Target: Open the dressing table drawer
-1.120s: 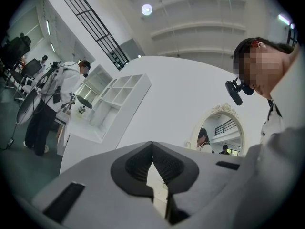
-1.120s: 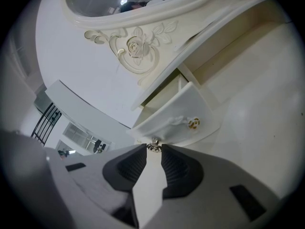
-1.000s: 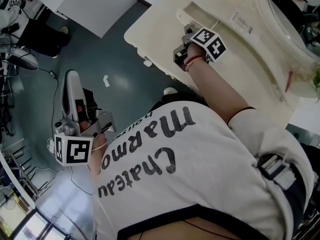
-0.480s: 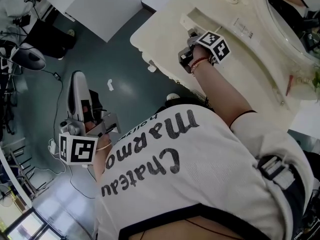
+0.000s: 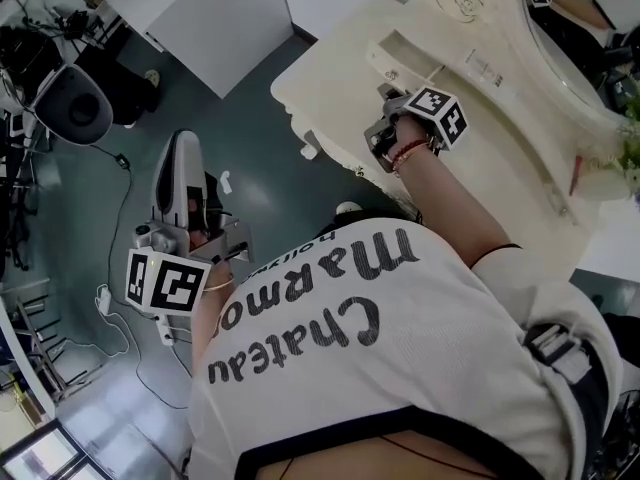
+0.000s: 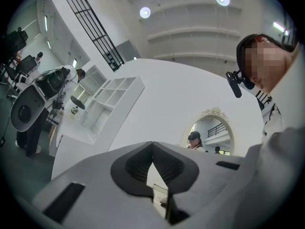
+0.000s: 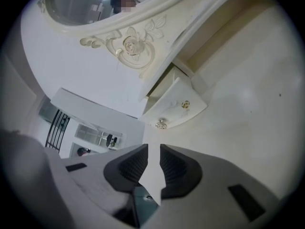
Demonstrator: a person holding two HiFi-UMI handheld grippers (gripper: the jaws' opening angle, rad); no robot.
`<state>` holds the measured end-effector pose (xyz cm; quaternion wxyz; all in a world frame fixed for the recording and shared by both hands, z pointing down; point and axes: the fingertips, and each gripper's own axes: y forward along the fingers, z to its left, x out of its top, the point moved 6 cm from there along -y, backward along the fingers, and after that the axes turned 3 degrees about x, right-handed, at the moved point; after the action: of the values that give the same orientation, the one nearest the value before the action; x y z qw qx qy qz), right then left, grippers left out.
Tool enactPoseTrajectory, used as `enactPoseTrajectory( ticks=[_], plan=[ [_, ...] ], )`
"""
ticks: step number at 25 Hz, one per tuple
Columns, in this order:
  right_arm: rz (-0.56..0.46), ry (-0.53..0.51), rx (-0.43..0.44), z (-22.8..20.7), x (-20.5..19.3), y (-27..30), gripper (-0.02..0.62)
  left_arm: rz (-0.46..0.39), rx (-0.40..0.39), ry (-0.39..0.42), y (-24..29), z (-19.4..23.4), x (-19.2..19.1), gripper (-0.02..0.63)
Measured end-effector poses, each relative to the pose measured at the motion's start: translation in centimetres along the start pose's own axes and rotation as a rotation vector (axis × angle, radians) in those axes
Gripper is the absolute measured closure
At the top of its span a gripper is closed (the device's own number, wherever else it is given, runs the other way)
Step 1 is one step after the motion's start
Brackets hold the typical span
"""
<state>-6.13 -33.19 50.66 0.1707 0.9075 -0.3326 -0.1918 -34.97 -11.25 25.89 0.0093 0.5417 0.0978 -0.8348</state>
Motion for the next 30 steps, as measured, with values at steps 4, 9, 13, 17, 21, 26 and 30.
enactPoseTrajectory(
  ticks=[4, 9, 13, 17, 21, 26, 30],
  plan=[
    [0.061, -0.345, 0.013, 3.1, -0.7, -2.4, 0.518, 0.051, -0.028, 0.000, 0.3, -0.5, -0.6, 0.584],
    [0.018, -0.684, 0.044, 6.8, -0.9, -6.4, 0.522, 0.106, -0.069, -0.027, 0.4, -1.3, -2.0, 0.584],
    [-0.080, -0.872, 0.073, 9.0, -0.9, -10.2, 0.534, 0.109, -0.091, -0.045, -0.3, -2.1, -2.8, 0.584],
    [-0.182, -1.006, 0.111, 11.7, -1.5, -13.4, 0.545, 0.122, -0.130, -0.035, -0.6, -2.8, -3.3, 0.584],
    [-0.235, -1.088, 0.106, 12.7, -2.4, -16.2, 0.551, 0.137, -0.156, 0.020, -1.0, -4.0, -4.2, 0.584],
    [-0.278, -1.152, 0.098, 12.6, -3.1, -18.8, 0.554, 0.159, -0.143, 0.060, -1.5, -4.2, -5.6, 0.584],
    [-0.300, -1.153, 0.098, 12.2, -3.3, -20.0, 0.554, 0.185, -0.158, 0.052, -1.7, -4.6, -6.8, 0.584]
  ],
)
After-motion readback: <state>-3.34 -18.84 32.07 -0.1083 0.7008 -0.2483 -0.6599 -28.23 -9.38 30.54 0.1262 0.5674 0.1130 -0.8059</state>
